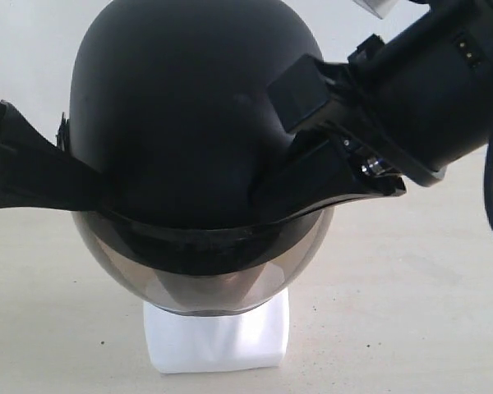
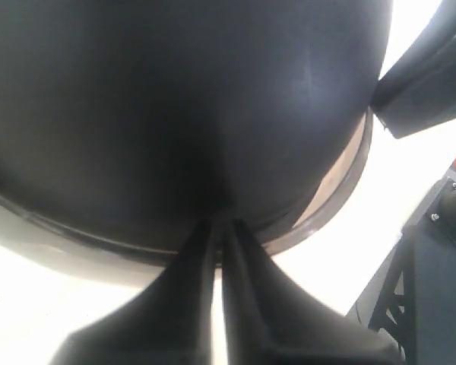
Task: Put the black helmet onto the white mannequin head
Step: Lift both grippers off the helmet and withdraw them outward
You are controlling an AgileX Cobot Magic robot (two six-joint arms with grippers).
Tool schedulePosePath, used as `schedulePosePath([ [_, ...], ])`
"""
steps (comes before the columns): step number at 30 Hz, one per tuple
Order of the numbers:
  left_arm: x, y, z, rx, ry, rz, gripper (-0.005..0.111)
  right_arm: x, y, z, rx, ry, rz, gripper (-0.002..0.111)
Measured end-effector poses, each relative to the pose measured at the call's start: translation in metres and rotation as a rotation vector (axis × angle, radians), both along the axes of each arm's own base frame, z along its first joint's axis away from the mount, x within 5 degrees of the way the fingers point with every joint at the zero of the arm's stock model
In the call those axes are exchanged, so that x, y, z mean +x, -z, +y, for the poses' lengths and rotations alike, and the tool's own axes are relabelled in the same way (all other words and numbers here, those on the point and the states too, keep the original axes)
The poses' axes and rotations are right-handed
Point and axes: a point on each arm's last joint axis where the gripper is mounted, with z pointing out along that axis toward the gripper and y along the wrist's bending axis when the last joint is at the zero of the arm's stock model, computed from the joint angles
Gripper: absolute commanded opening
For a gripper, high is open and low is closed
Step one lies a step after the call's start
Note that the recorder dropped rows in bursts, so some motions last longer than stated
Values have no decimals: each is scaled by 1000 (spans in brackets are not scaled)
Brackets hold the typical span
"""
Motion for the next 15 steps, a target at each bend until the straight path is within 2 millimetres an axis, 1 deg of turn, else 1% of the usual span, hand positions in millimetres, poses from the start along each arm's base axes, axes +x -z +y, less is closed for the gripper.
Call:
schedulePosePath([
  [3,0,0,0,-1,0,-2,4,0,0,0,0,3,-3,6],
  [5,-3,-6,3,-13,-5,-32,4,-3,-6,-4,18,35,-36,6],
  [6,-5,-13,5,-23,-10,-66,4,-5,-11,-8,29,64,-66,6],
  [10,-21,-53,19,-90,-61,-210,4,-11,-27,-24,32,194,-174,6],
  [13,-27,-67,30,-89,-124,-268,4,-13,-31,-35,1,265,-222,6],
  [15,-23,-67,42,-14,-242,-303,4,-11,-32,-44,-48,347,-251,6],
])
